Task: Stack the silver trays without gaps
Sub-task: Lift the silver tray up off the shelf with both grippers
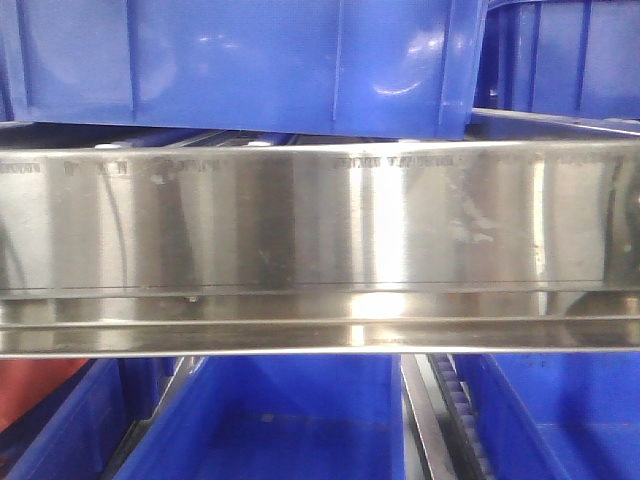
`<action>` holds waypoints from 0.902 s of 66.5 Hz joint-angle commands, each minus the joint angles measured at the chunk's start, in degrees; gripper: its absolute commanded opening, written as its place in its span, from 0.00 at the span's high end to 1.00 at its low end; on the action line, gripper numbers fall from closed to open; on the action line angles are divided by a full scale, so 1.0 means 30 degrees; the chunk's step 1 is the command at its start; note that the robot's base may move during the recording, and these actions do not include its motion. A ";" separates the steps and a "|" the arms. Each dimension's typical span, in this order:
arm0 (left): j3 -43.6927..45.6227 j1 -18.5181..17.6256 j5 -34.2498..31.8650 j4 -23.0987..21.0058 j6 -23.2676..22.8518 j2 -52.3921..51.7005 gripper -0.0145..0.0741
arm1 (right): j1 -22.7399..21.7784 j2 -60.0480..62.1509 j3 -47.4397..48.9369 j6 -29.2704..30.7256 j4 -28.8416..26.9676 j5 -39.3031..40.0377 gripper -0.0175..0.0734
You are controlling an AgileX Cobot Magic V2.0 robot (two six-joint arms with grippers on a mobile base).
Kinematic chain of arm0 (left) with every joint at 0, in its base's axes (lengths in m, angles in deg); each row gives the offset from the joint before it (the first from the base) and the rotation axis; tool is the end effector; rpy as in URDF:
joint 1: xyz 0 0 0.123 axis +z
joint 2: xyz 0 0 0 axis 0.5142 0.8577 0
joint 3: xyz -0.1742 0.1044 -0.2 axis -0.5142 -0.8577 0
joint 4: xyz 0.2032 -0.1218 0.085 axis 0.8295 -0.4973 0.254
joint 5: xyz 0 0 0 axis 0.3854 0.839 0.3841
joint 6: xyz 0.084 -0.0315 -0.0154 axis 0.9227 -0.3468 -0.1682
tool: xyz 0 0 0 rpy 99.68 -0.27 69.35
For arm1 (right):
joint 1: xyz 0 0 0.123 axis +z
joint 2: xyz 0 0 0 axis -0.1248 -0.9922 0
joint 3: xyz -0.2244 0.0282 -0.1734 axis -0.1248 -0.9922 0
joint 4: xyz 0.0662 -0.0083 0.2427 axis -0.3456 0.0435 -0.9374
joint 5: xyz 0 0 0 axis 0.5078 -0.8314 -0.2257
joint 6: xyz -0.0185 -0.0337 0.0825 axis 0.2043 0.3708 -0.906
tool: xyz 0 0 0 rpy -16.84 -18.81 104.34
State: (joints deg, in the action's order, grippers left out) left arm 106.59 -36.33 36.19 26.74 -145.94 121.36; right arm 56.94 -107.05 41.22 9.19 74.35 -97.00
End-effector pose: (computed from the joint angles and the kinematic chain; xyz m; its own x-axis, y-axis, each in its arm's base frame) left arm 0.1451 -0.1857 0.3704 -0.5833 -0.0531 -0.8105 0.0992 0.9857 -0.1360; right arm 0.1623 0.1239 0.3666 -0.6895 0.1380 -0.7110 0.0158 0.9843 0.1757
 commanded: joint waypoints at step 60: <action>-0.0522 -0.1262 0.1648 0.0117 -0.0494 -0.0561 0.85 | 0.3061 0.0059 -0.1374 -0.3028 0.2615 -0.1523 0.82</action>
State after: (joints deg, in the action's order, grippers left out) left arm 105.08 -39.76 40.38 26.10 -147.48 120.46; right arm 66.13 -106.97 37.05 -0.20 79.25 -101.37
